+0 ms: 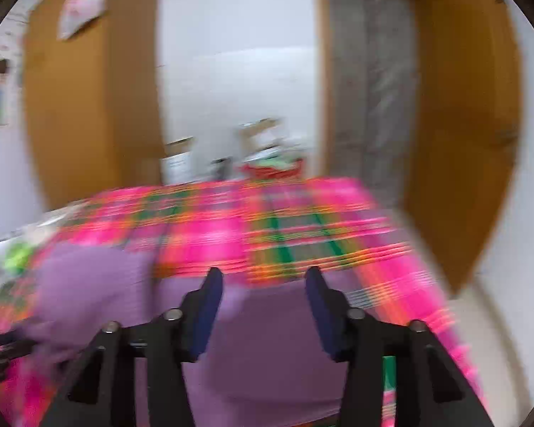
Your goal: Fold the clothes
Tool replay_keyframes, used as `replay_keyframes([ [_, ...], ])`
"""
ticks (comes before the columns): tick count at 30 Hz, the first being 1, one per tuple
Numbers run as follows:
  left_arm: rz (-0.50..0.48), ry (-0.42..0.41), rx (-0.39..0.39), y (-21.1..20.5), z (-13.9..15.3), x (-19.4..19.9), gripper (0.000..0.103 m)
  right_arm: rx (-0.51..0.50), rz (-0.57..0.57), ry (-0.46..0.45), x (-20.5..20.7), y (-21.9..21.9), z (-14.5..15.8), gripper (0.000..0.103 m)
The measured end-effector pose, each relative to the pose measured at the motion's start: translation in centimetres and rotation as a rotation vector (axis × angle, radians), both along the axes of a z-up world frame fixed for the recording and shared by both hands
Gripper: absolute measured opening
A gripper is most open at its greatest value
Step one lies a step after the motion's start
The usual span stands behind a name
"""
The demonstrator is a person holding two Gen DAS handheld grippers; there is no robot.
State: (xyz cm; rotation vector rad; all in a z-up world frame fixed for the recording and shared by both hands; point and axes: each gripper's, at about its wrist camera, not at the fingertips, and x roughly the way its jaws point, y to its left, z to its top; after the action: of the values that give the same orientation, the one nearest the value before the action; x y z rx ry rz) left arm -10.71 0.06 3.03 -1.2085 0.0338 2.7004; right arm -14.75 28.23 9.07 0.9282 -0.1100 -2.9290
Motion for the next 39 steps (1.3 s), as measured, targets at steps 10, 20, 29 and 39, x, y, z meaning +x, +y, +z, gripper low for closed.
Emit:
replay_keyframes([
  [10,0.018,-0.009,0.030,-1.4,-0.5,1.0,0.022,-0.261,0.232,-0.272,-4.7,-5.7,-4.9,0.050],
  [20,0.010,0.016,0.081,-2.4,-0.1,1.2,0.022,-0.261,0.319,-0.085,-5.1,-10.0,1.0,0.007],
  [29,0.057,0.003,0.122,-4.7,-0.8,2.0,0.022,-0.318,0.569,-0.058,-7.2,-20.5,4.3,0.006],
  [39,0.170,-0.029,0.167,-8.1,-1.6,3.2,0.022,-0.299,0.815,-0.175,-7.3,-32.1,2.0,0.007],
])
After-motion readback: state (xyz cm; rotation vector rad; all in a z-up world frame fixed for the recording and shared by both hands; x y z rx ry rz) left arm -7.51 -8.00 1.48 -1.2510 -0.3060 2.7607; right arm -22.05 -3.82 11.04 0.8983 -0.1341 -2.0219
